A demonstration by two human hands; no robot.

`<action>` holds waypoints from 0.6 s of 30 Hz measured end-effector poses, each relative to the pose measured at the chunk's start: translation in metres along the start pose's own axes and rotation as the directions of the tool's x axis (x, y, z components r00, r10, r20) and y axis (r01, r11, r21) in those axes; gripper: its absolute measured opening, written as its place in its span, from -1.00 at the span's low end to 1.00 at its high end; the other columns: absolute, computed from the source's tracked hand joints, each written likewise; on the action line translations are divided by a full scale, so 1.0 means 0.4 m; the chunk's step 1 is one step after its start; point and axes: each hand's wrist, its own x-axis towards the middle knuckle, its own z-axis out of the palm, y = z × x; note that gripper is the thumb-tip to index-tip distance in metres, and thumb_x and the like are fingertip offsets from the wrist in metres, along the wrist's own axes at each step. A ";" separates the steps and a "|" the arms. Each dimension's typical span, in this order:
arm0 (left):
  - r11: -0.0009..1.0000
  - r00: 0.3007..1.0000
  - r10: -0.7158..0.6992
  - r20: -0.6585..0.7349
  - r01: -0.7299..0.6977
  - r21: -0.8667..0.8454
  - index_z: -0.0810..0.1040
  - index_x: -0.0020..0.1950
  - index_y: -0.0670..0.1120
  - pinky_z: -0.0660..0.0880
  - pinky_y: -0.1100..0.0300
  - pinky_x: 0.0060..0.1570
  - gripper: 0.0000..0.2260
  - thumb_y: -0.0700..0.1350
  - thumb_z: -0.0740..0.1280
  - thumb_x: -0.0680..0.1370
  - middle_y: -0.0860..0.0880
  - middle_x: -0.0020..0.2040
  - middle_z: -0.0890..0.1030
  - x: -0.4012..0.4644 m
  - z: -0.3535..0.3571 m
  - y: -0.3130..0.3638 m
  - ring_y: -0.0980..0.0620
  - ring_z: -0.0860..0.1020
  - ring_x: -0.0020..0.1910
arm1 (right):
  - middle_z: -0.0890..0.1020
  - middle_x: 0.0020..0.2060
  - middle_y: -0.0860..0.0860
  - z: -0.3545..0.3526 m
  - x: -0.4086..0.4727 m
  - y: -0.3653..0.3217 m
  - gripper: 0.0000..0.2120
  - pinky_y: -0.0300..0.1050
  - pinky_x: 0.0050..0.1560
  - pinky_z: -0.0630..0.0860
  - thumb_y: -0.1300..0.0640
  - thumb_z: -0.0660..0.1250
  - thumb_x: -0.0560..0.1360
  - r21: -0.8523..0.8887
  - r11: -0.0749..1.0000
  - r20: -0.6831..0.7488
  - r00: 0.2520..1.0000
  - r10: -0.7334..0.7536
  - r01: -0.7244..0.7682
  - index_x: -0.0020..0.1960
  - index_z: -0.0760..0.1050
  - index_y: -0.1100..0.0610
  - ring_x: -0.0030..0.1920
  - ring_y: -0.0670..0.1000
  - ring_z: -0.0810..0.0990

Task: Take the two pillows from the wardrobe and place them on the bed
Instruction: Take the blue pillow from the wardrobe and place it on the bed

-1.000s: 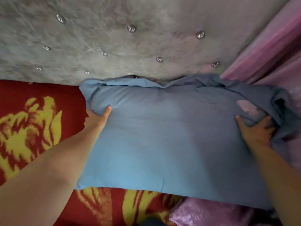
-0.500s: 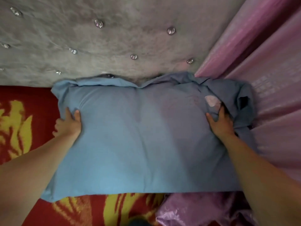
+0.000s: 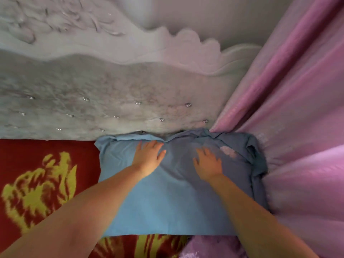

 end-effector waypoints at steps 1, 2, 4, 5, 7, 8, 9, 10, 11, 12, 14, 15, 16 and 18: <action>0.999 0.999 0.037 -0.036 -0.036 0.011 0.42 0.33 -0.01 0.24 -0.07 0.35 -0.65 0.06 0.11 0.60 -0.04 0.27 0.53 0.010 -0.039 0.001 -0.06 0.46 0.27 | 0.24 0.51 0.12 -0.031 -0.007 -0.018 -0.54 0.12 0.40 0.27 0.01 0.06 0.65 0.000 1.000 0.020 0.999 -0.028 0.028 0.53 0.17 0.07 0.47 0.15 0.28; 0.998 0.996 0.059 -0.069 -0.059 0.005 0.45 0.30 -0.02 0.30 -0.02 0.30 -0.67 0.05 0.12 0.60 -0.05 0.23 0.57 0.021 -0.080 -0.001 -0.08 0.50 0.23 | 0.31 0.47 0.15 -0.065 -0.012 -0.032 -0.56 0.06 0.35 0.34 0.04 0.06 0.65 -0.006 0.999 0.036 0.998 -0.053 0.054 0.50 0.22 0.12 0.42 0.16 0.36; 0.996 0.993 0.069 -0.096 -0.073 -0.044 0.49 0.26 -0.04 0.40 0.03 0.16 -0.70 0.02 0.15 0.59 -0.11 0.14 0.61 0.033 -0.147 -0.014 -0.15 0.55 0.13 | 0.39 0.39 0.18 -0.128 -0.024 -0.056 -0.61 0.02 0.30 0.39 0.08 0.07 0.65 -0.028 0.997 0.034 0.997 -0.069 0.070 0.44 0.31 0.16 0.35 0.18 0.44; 0.994 0.992 0.077 -0.097 -0.084 -0.069 0.49 0.27 -0.05 0.42 0.03 0.12 -0.70 0.00 0.16 0.59 -0.14 0.11 0.61 0.035 -0.175 -0.023 -0.17 0.56 0.10 | 0.40 0.38 0.18 -0.158 -0.034 -0.069 -0.62 0.03 0.29 0.40 0.09 0.07 0.64 -0.036 0.998 0.022 0.998 -0.058 0.059 0.42 0.34 0.16 0.34 0.18 0.45; 0.987 0.989 0.113 -0.095 -0.123 -0.103 0.45 0.31 -0.05 0.45 0.02 0.10 -0.69 -0.01 0.16 0.60 -0.14 0.12 0.60 0.031 -0.223 -0.047 -0.17 0.55 0.11 | 0.40 0.38 0.16 -0.210 -0.061 -0.099 -0.62 0.06 0.28 0.43 0.11 0.08 0.63 -0.045 0.999 0.012 1.000 -0.006 0.007 0.41 0.35 0.15 0.34 0.18 0.45; 0.981 0.985 0.149 -0.093 -0.158 -0.109 0.43 0.33 -0.05 0.45 0.02 0.11 -0.68 -0.01 0.15 0.60 -0.14 0.14 0.59 0.026 -0.246 -0.062 -0.16 0.55 0.13 | 0.40 0.37 0.15 -0.229 -0.078 -0.119 -0.62 0.07 0.25 0.45 0.11 0.08 0.62 -0.050 0.998 0.003 1.000 0.027 -0.027 0.42 0.34 0.14 0.32 0.19 0.46; 0.973 0.976 0.195 -0.097 -0.205 -0.110 0.42 0.34 -0.05 0.46 0.02 0.12 -0.67 -0.01 0.15 0.60 -0.13 0.16 0.59 0.019 -0.268 -0.081 -0.16 0.55 0.14 | 0.41 0.36 0.16 -0.240 -0.101 -0.142 -0.62 0.07 0.21 0.46 0.11 0.07 0.62 -0.055 0.997 -0.008 0.998 0.062 -0.062 0.41 0.34 0.14 0.31 0.20 0.47; 0.960 0.964 0.243 -0.112 -0.255 -0.114 0.41 0.35 -0.05 0.46 0.02 0.12 -0.66 -0.01 0.15 0.60 -0.13 0.16 0.59 0.009 -0.289 -0.104 -0.15 0.55 0.14 | 0.43 0.34 0.16 -0.246 -0.124 -0.166 -0.64 0.05 0.17 0.46 0.13 0.07 0.62 -0.062 0.993 -0.021 0.995 0.097 -0.098 0.39 0.36 0.15 0.29 0.19 0.48; 0.944 0.947 0.292 -0.135 -0.308 -0.116 0.41 0.35 -0.04 0.46 0.02 0.12 -0.66 0.00 0.16 0.60 -0.13 0.16 0.60 -0.001 -0.311 -0.132 -0.15 0.56 0.14 | 0.46 0.32 0.16 -0.245 -0.148 -0.190 -0.66 0.04 0.13 0.46 0.14 0.07 0.62 -0.077 0.988 -0.032 0.991 0.129 -0.131 0.36 0.37 0.16 0.28 0.19 0.49; 0.926 0.927 0.341 -0.156 -0.360 -0.114 0.41 0.35 -0.03 0.45 0.03 0.11 -0.66 0.00 0.17 0.59 -0.11 0.14 0.61 -0.012 -0.332 -0.164 -0.14 0.56 0.12 | 0.47 0.31 0.16 -0.240 -0.171 -0.212 -0.67 0.04 0.11 0.45 0.16 0.07 0.62 -0.097 0.982 -0.030 0.987 0.157 -0.159 0.34 0.39 0.16 0.28 0.18 0.50; 0.887 0.885 0.423 -0.192 -0.448 -0.110 0.42 0.34 -0.03 0.46 0.03 0.09 -0.66 0.01 0.19 0.58 -0.09 0.10 0.62 -0.029 -0.376 -0.237 -0.13 0.57 0.09 | 0.47 0.33 0.14 -0.223 -0.211 -0.251 -0.67 0.04 0.17 0.46 0.16 0.10 0.61 -0.113 0.970 -0.019 0.976 0.215 -0.216 0.35 0.40 0.13 0.30 0.16 0.49; 0.873 0.870 0.452 -0.198 -0.477 -0.100 0.42 0.34 -0.02 0.46 0.04 0.08 -0.66 0.01 0.19 0.58 -0.08 0.09 0.63 -0.029 -0.401 -0.273 -0.13 0.57 0.08 | 0.45 0.35 0.13 -0.221 -0.225 -0.272 -0.65 0.04 0.19 0.47 0.14 0.11 0.61 -0.089 0.965 -0.016 0.969 0.246 -0.247 0.38 0.38 0.11 0.31 0.16 0.48; 0.864 0.861 0.473 -0.188 -0.495 -0.090 0.42 0.34 -0.02 0.46 0.04 0.08 -0.66 0.02 0.19 0.58 -0.08 0.09 0.63 -0.024 -0.425 -0.305 -0.12 0.57 0.08 | 0.43 0.38 0.12 -0.220 -0.239 -0.295 -0.63 0.03 0.20 0.48 0.12 0.11 0.62 -0.050 0.960 -0.013 0.962 0.274 -0.274 0.41 0.35 0.09 0.31 0.16 0.48; 0.858 0.856 0.496 -0.144 -0.509 -0.069 0.41 0.34 -0.02 0.45 0.03 0.08 -0.65 0.02 0.18 0.58 -0.09 0.11 0.62 -0.003 -0.465 -0.340 -0.13 0.57 0.09 | 0.40 0.42 0.12 -0.225 -0.261 -0.339 -0.59 0.03 0.19 0.48 0.09 0.09 0.64 0.021 0.950 -0.031 0.950 0.311 -0.310 0.47 0.28 0.07 0.31 0.15 0.49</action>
